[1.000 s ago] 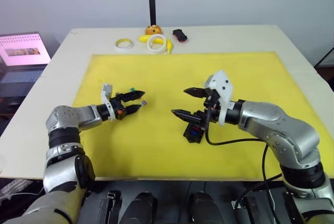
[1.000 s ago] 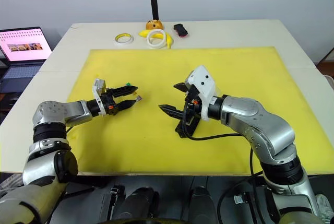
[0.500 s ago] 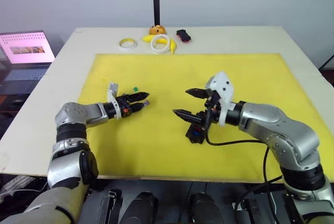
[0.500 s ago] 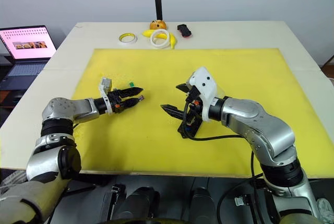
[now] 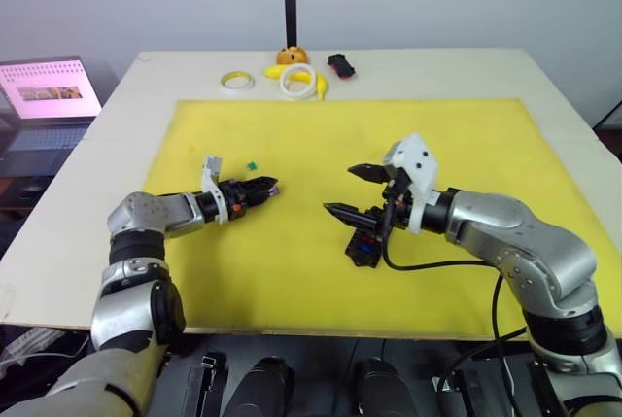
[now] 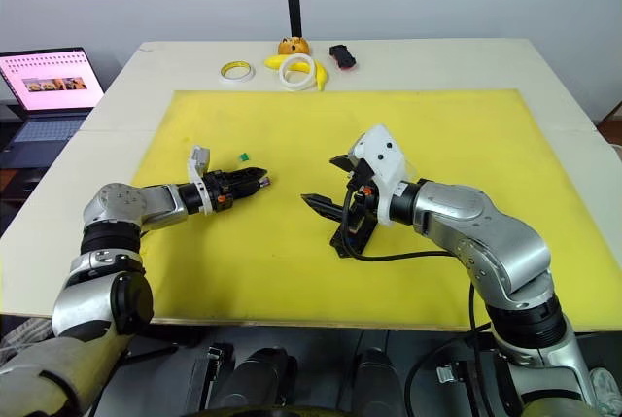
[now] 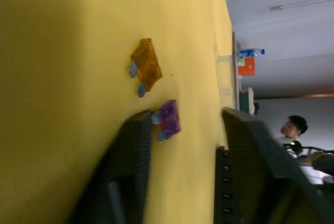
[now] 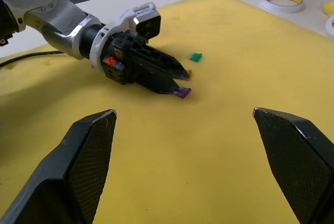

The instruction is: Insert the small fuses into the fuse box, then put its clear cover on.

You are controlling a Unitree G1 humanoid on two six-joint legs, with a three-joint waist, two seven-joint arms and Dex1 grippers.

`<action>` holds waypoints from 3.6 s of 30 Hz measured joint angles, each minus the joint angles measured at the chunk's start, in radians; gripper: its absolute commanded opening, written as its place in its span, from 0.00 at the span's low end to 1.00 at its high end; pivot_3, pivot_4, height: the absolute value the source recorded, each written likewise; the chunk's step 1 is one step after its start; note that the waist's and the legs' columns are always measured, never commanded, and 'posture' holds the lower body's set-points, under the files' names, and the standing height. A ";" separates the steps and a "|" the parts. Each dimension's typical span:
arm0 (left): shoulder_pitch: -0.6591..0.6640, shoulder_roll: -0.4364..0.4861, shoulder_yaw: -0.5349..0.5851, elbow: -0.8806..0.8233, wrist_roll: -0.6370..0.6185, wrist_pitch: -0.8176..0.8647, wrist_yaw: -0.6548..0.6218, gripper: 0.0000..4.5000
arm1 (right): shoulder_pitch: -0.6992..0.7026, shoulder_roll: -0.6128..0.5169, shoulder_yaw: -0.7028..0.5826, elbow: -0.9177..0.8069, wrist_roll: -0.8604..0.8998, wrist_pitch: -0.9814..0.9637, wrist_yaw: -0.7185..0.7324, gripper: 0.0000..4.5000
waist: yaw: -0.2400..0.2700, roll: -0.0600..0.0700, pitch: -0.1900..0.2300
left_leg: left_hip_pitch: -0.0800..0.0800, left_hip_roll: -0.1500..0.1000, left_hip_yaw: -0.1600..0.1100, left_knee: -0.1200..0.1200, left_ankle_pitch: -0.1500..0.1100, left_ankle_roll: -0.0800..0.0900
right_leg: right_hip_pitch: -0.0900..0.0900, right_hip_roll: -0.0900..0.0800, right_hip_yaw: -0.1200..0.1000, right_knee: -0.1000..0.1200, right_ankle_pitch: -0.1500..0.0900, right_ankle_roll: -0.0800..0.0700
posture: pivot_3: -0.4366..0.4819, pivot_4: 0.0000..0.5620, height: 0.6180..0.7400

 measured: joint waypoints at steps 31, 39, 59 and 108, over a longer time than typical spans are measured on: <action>-0.028 0.089 -0.024 -0.261 -0.087 0.137 -0.074 0.01 | 0.045 0.104 -0.132 -0.015 0.142 0.086 -0.068 1.00 | -0.035 -0.002 0.001 | -0.009 0.003 0.000 -0.001 0.001 -0.002 | -0.012 0.001 0.000 0.002 0.000 0.000 | 0.48 0.27 1.00; -0.046 -0.075 0.041 -0.491 -0.244 0.207 -0.003 0.01 | 0.026 0.302 -0.251 0.003 0.484 0.179 -0.302 1.00 | -0.053 -0.001 0.001 | -0.009 0.003 0.000 -0.002 0.001 -0.002 | -0.013 0.001 0.000 0.002 0.000 0.000 | 0.48 0.27 1.00; -0.051 -0.236 0.140 -0.521 -0.534 0.236 0.260 0.00 | -0.008 0.354 -0.253 0.099 0.885 -0.018 -0.651 0.87 | -0.055 -0.001 0.001 | -0.009 0.003 0.001 -0.002 0.001 -0.002 | -0.013 0.002 0.000 0.002 0.000 0.000 | 0.48 0.27 1.00; 0.117 0.252 -0.771 -0.746 0.301 -0.896 -0.606 0.99 | 0.007 -0.460 -0.008 -0.059 0.448 0.123 -0.247 0.00 | -0.048 -0.002 0.003 | -0.011 0.004 0.004 -0.002 0.000 0.000 | -0.012 0.002 0.000 -0.002 0.000 0.000 | 0.48 0.27 1.00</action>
